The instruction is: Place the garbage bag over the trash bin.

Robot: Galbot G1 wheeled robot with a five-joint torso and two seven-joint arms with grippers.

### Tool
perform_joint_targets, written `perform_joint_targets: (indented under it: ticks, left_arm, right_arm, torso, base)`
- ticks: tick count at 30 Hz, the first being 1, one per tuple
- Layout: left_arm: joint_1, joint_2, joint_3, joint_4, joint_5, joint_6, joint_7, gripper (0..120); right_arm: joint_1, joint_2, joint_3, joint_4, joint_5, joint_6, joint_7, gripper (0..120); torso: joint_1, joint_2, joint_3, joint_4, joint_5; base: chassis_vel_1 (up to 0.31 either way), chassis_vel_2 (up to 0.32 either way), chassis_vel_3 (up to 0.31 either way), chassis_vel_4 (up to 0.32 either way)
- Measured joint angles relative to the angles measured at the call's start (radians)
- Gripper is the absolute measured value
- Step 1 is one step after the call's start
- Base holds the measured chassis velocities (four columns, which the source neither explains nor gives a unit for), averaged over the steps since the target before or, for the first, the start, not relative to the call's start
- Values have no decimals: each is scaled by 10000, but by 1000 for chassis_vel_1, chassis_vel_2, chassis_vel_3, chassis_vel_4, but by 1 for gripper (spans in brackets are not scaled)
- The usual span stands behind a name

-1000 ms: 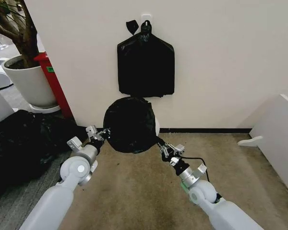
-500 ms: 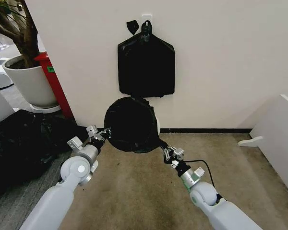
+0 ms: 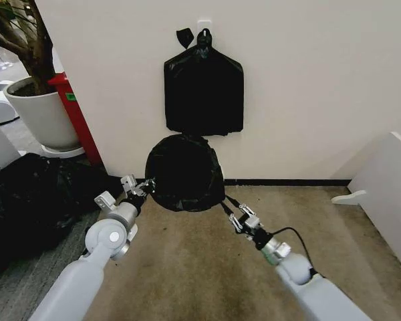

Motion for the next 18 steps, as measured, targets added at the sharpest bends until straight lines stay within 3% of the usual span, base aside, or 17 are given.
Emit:
perform_joint_targets:
  ticks: [3,6,7,8,12,18]
  left_arm:
    - [-11,-28,148,133,359,258,-238,1]
    - [111,-118,527,327,1013,878,-629,1]
    - [157,-191,631,347,1130,1242,-832,1]
    - [157,-191,631,347,1130,1242,-832,1]
    - [192,-638,952,351,1195,2950,-1650,1]
    - [25,-1121,1033,479,993,4090,-2258,1]
  right_arm:
    - [-139,-85,19,532,1394,-236,308,50]
    - [-295,-41,16,1756,1972,-535,2851,65]
    - [-328,33,23,2136,1655,-650,3896,68]
    - [-328,33,23,2136,1655,-650,3896,68]
    - [-509,264,-87,3100,81,-1004,6419,86]
    - [-754,450,-395,3400,-910,-1129,6867,100]
  torso:
    - [0,0,0,-2,2]
    - [0,0,0,1,-3]
    - [0,0,0,2,1]
    - [0,0,0,2,1]
    - [0,0,0,1,-1]
    - [0,0,0,0,-1]
  base:
    - [0,0,0,0]
    - [0,0,0,0]
    - [0,0,0,0]
    - [0,0,0,0]
    - [0,0,0,0]
    - [0,0,0,0]
